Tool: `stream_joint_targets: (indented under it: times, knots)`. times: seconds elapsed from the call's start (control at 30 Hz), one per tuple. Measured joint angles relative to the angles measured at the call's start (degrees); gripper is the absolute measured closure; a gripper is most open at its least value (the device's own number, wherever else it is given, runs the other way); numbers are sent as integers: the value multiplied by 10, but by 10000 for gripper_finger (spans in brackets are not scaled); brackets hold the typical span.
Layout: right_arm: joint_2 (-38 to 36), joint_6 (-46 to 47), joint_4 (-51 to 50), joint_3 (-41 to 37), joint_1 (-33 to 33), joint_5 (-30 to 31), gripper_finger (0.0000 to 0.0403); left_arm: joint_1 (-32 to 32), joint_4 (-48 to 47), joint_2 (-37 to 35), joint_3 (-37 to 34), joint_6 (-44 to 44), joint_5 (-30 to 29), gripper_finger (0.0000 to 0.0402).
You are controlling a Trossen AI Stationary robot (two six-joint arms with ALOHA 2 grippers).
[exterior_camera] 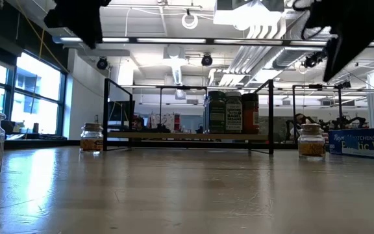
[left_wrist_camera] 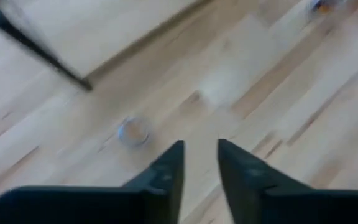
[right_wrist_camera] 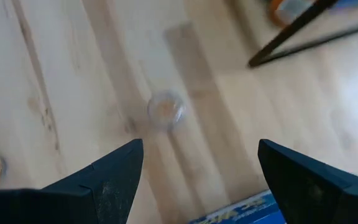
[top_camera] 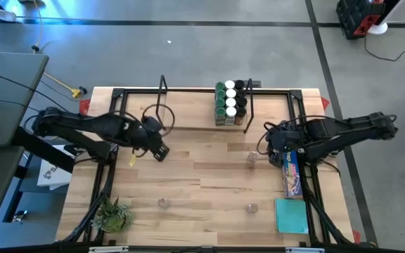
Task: Shelf spices
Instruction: Put the brown seasoning bottle on the shelf
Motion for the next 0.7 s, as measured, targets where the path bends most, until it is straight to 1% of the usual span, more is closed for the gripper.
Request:
stream_joint_targets:
  times: [0.13,0.23,0.33,0.4,0.57,0.63,0.7]
  knots:
    - [-39,26,16,-53,-1,-47,91,-11,-56,37,-5,-31,-9,226]
    - [-65,44,16,-68,-1,-69,91,-18,-33,59,-42,-25,-10,164]
    - [-90,57,17,-68,-1,-75,91,-26,19,69,-95,-5,-2,117]
    - [-104,73,15,-67,-2,-74,91,-34,38,73,-130,4,-10,100]
    - [-126,153,12,-39,-2,-46,91,-60,65,72,-199,-20,-101,92]
    - [-128,178,12,-24,-2,-26,91,-63,103,72,-227,-33,-129,92]
    - [-129,196,12,-9,-2,0,91,-61,168,72,-260,-36,-129,92]
